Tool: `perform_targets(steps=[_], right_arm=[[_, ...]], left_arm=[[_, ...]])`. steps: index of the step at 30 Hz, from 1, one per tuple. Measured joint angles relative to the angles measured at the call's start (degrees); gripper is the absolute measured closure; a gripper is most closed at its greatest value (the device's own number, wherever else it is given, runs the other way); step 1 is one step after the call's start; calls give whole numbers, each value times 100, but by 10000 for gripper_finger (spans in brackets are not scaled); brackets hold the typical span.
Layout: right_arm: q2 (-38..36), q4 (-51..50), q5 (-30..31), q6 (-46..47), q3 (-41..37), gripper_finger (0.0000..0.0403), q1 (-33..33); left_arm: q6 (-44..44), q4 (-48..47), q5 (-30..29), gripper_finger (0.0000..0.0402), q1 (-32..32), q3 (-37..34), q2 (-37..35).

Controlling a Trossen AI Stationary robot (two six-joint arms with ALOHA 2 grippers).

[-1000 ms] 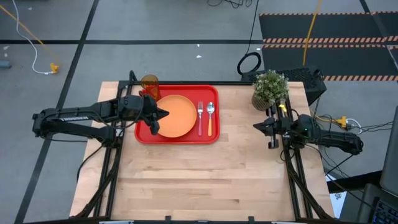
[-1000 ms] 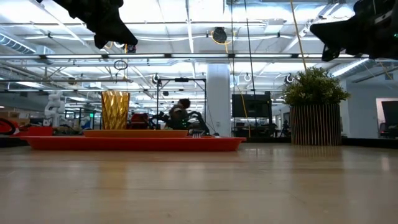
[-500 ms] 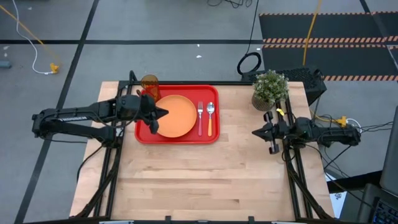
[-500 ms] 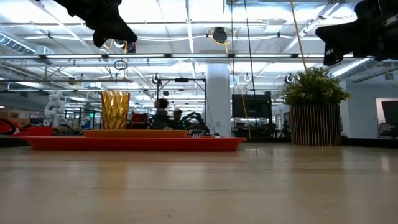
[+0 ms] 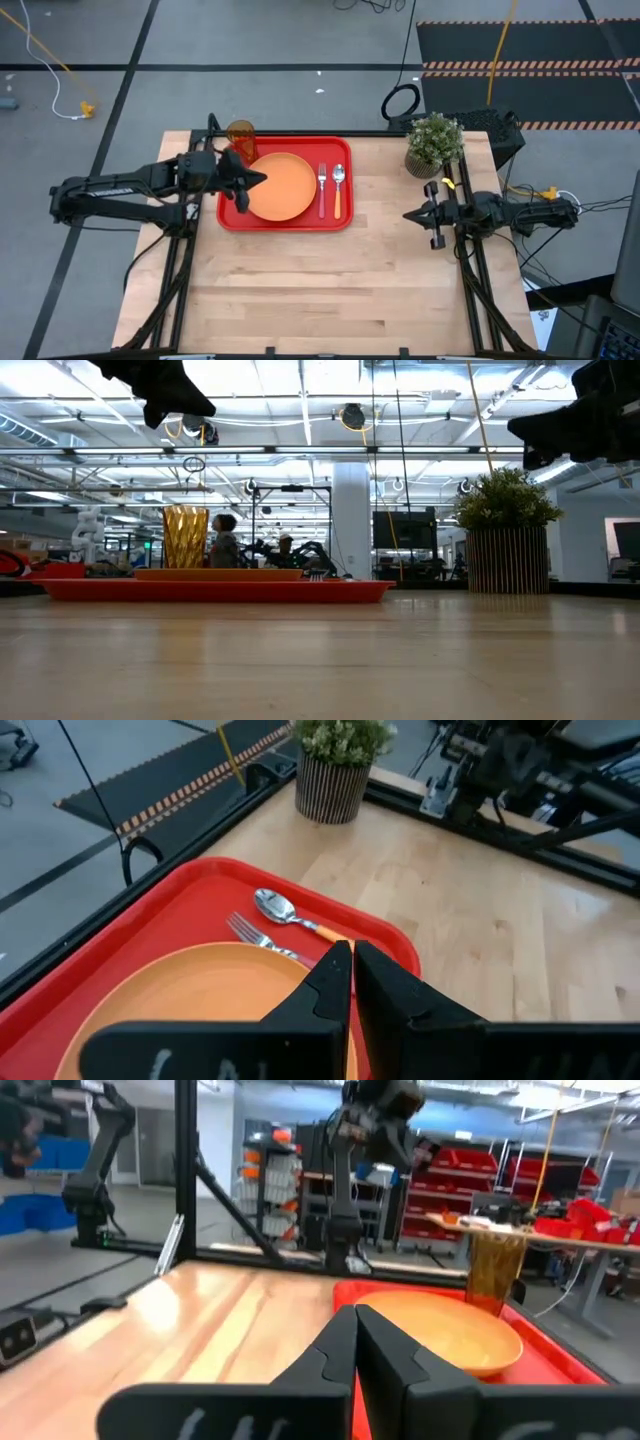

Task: Pick and place plate/cup/fork/spoon on tray
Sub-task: Return to Home Position

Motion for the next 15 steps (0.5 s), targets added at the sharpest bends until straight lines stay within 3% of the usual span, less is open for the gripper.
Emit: perform_targets(steps=[15], right_arm=[[-1,-413,-203,-214,-2,403,-5]], left_arm=[[-13,-90,-2,380,0,0,-289]])
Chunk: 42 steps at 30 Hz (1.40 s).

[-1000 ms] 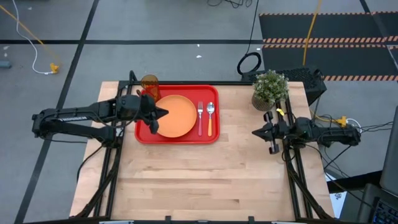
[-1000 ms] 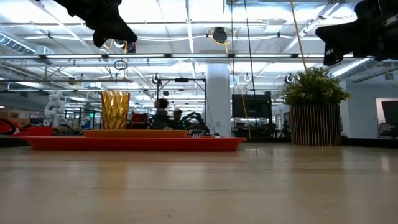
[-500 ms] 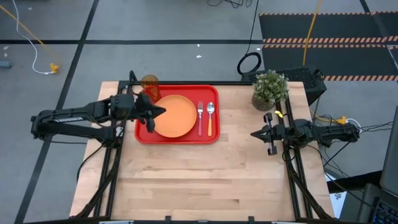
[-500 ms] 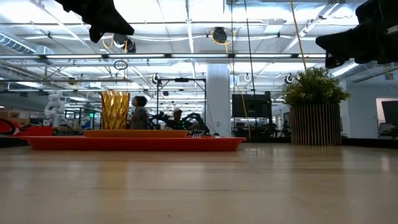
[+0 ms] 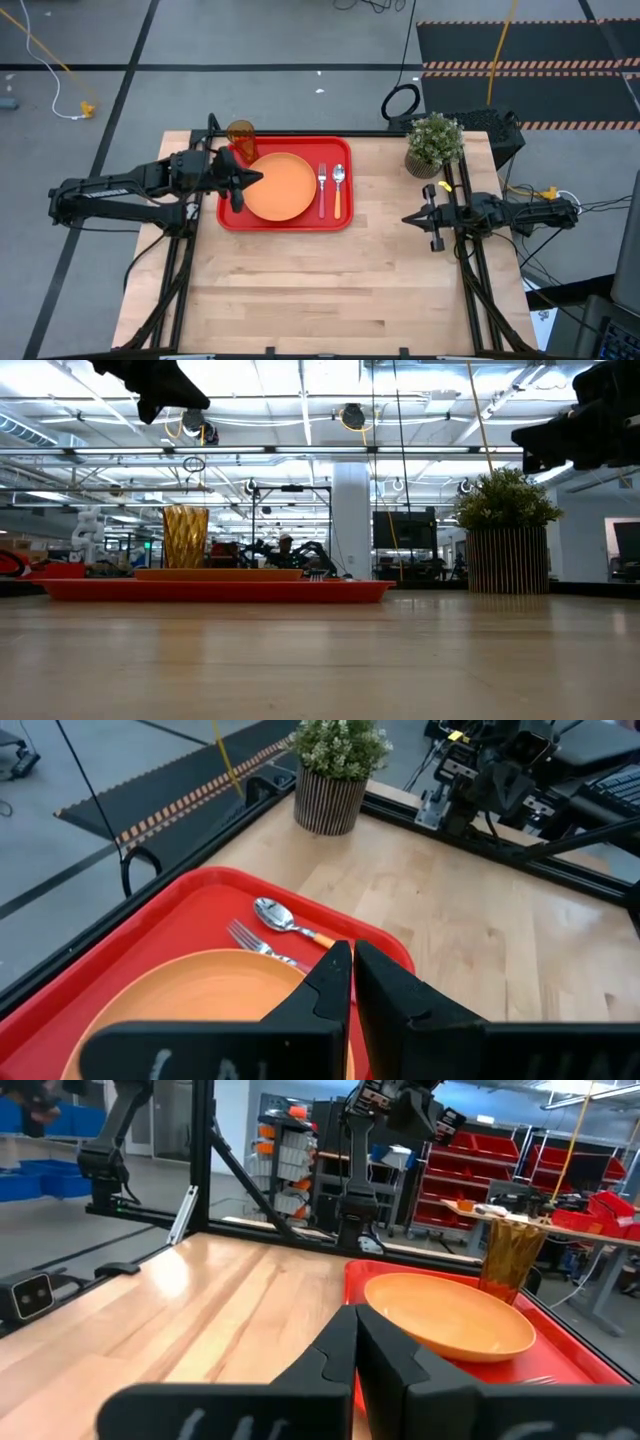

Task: Pick and place plate/cup/fork/spoon on tray
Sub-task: Return to Home Position

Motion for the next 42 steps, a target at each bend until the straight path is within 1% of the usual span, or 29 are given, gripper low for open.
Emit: perform_targets(steps=[5,11,18,25,33,36,39,42], right_arm=[[2,-164,9,-22,0,403,0],[2,-189,13,-225,0,403,-2],[9,-208,24,-185,0,403,-2],[9,-212,35,-338,0,403,-2],[106,-214,62,-224,0,403,-2],[219,-163,317,-373,0,403,-2],[276,-108,306,-652,0,403,-4],[306,83,315,-634,0,403,-4]], left_arm=[[-2,1,2,380,0,0,0],[-6,2,2,380,0,0,0],[-11,2,2,380,0,0,2],[2,1,2,380,0,0,2],[19,-1,4,380,0,0,2],[98,1,7,380,0,0,2],[269,-19,55,381,-11,2,2],[596,-30,67,389,-76,2,-46]])
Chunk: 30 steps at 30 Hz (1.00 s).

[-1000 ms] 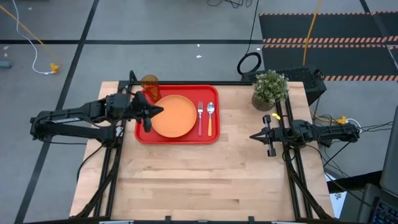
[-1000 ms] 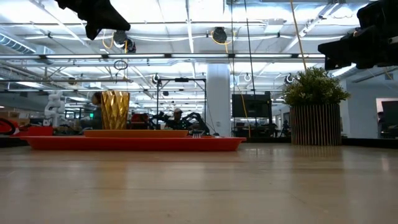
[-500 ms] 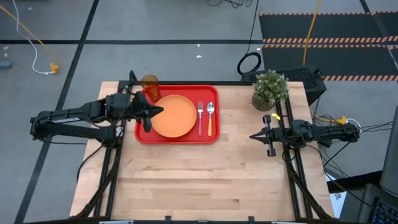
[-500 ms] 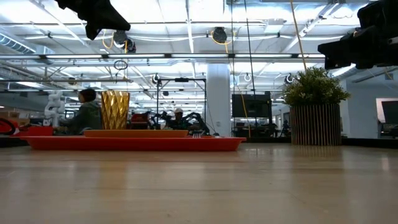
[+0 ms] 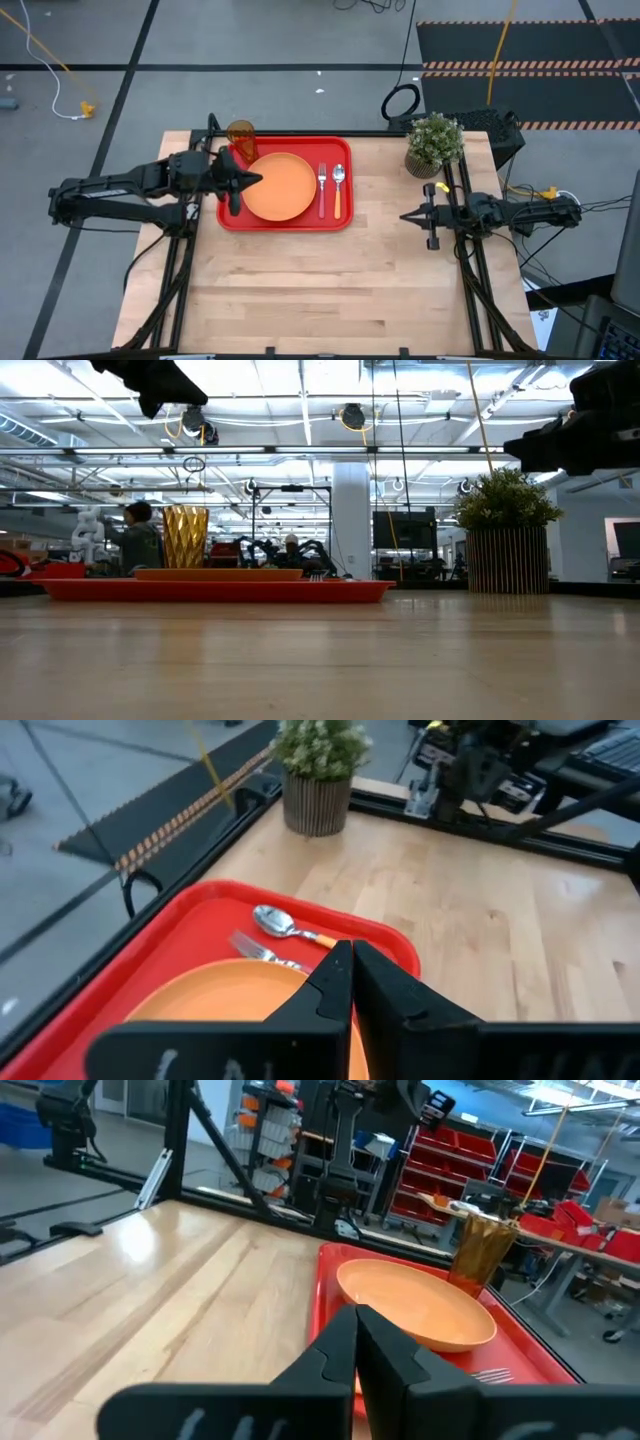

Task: Pick and place plate/cup/fork/spoon on tray
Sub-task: Return to Home Position

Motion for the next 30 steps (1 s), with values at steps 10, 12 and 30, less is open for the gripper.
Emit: perform_targets(steps=[10,12,30], right_arm=[[4,306,31,-6,0,403,0],[4,310,28,-7,0,403,0],[4,339,9,-7,-2,403,0]], left_arm=[[606,-129,143,398,-173,-211,-353],[614,24,257,396,-174,-463,-491],[1189,1214,1222,399,-178,-2638,-2049]])
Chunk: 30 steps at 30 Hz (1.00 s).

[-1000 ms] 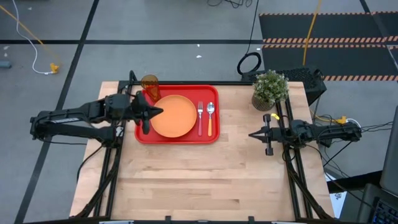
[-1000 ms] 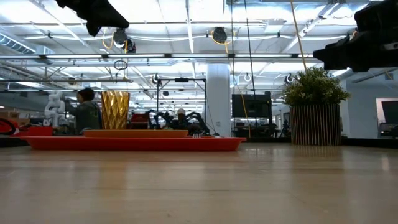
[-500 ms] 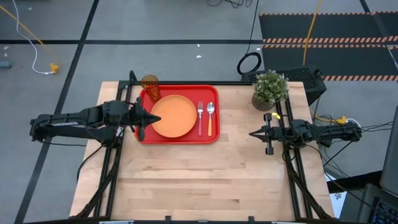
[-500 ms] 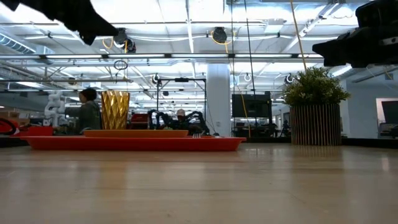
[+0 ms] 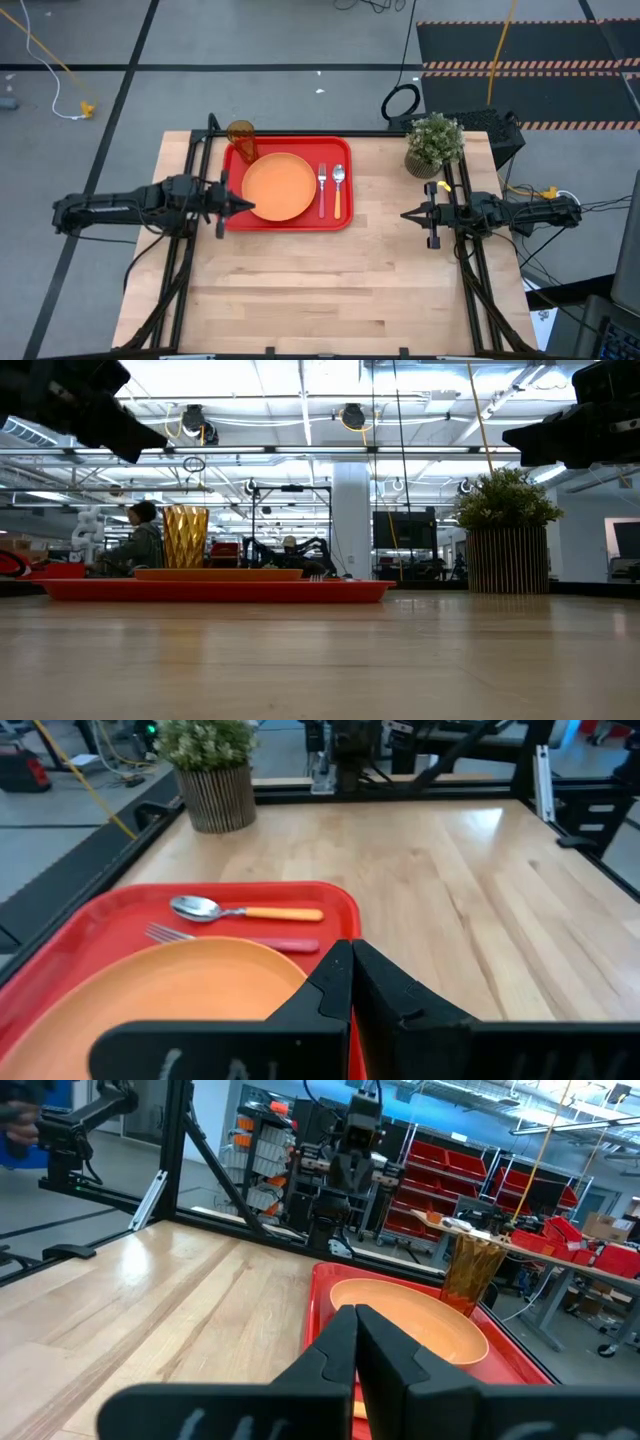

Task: Pick and place plate/cup/fork/spoon on tray
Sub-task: Return to Home Position

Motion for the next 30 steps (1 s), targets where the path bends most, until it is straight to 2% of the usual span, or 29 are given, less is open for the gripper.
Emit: perform_targets(steps=[10,19,24,30], right_arm=[[0,2,0,2,1,403,0],[0,2,-2,2,0,403,0],[0,2,-2,2,1,403,0],[0,2,-2,2,0,403,2]], left_arm=[[-214,88,45,400,-416,-811,-561],[-649,1495,-70,400,-1097,-1741,-668],[-510,1647,-319,401,-1433,-1854,-665],[-367,1670,-351,401,-1635,-1854,-752]])
